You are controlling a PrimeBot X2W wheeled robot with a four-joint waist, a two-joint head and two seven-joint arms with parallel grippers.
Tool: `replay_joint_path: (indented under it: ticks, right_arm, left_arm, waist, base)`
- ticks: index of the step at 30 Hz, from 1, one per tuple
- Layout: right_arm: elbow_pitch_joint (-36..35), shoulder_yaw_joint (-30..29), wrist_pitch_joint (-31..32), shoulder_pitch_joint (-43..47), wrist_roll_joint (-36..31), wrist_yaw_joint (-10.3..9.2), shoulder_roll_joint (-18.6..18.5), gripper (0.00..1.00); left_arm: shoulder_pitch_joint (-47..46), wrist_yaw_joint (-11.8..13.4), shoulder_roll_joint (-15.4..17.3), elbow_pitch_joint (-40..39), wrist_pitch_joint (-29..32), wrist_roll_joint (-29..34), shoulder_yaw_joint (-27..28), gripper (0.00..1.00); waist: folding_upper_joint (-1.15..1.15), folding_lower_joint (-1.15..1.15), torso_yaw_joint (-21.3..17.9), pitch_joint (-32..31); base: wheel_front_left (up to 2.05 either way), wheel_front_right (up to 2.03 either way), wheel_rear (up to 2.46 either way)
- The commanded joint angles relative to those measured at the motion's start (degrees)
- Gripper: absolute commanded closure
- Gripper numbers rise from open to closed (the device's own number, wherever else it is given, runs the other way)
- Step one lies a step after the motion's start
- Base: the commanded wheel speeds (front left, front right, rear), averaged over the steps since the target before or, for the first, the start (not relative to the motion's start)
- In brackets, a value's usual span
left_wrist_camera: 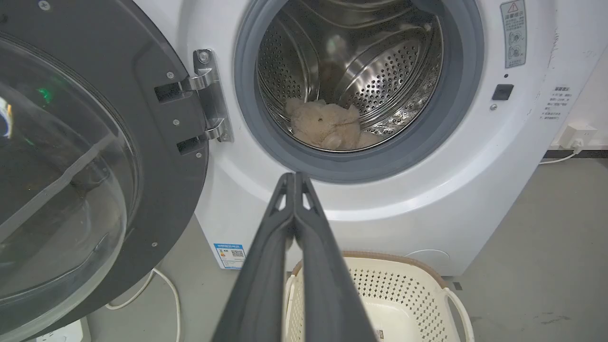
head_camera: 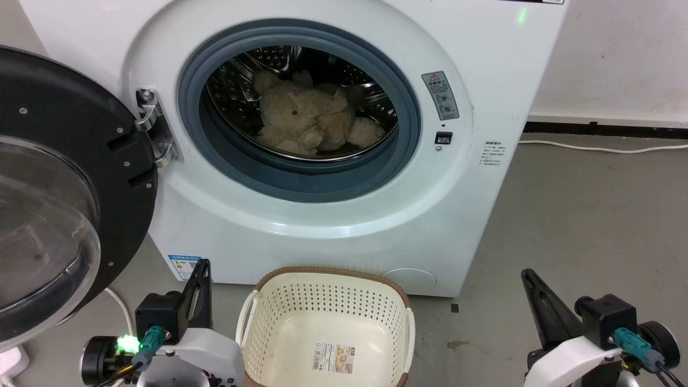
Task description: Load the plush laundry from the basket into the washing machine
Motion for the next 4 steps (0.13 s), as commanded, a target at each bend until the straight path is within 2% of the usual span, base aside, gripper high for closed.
replay_joint_path:
  ticks: [1, 4]
  right_arm:
    - [-0.28, -0.03, 0.08, -0.64, -0.44, -0.04, -0.01, 1.00]
    - [-0.28, -0.03, 0.08, -0.64, -0.44, -0.04, -0.01, 1.00]
  left_arm:
    - [1.02, -0.31, -0.04, -0.29, 0.02, 0.14, 0.03, 1.00]
    - [1.02, -0.31, -0.04, -0.29, 0.02, 0.14, 0.03, 1.00]
  waist:
    - [0.00, 0.00, 0.00, 0.00]
    - [0.00, 0.00, 0.00, 0.00]
  base:
    - [0.00, 0.00, 0.00]
    - [0.00, 0.00, 0.00]
